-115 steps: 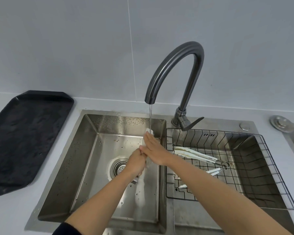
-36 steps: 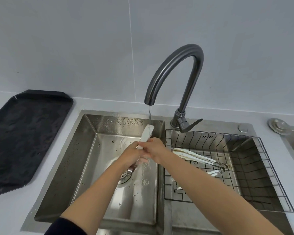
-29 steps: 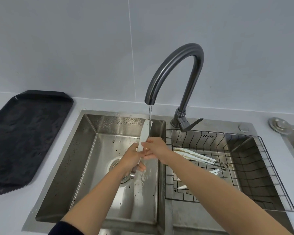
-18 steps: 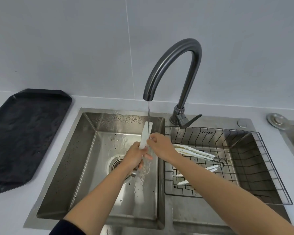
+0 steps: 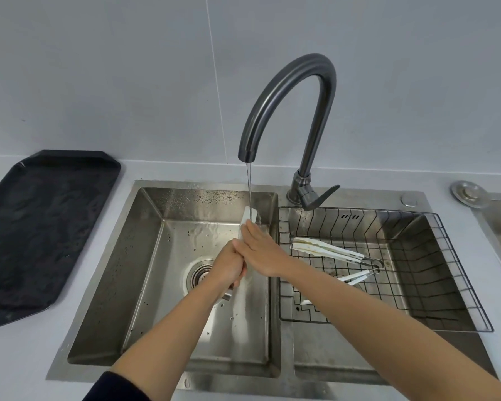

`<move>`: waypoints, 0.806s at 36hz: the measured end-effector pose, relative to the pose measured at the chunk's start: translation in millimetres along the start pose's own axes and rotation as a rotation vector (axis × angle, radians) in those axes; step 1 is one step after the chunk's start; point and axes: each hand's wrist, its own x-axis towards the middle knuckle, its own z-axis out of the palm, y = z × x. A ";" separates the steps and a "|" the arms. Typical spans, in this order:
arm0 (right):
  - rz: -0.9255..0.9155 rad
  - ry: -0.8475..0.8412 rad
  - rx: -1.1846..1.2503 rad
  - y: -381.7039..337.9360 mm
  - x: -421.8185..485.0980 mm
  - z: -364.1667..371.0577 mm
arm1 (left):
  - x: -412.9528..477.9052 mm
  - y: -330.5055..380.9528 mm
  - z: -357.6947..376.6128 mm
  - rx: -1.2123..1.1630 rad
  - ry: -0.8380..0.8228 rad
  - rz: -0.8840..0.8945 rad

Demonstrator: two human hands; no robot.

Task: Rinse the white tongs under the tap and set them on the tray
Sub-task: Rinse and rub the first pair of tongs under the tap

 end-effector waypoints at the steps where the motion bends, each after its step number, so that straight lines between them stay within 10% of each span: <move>1: -0.001 -0.001 -0.007 0.5 2.8 -0.4 | -0.7 -0.3 -0.7 -0.007 -0.001 -0.013; 29: -0.006 0.023 0.126 -5.6 26.2 -4.0 | -4.8 5.9 -10.1 0.117 0.018 0.023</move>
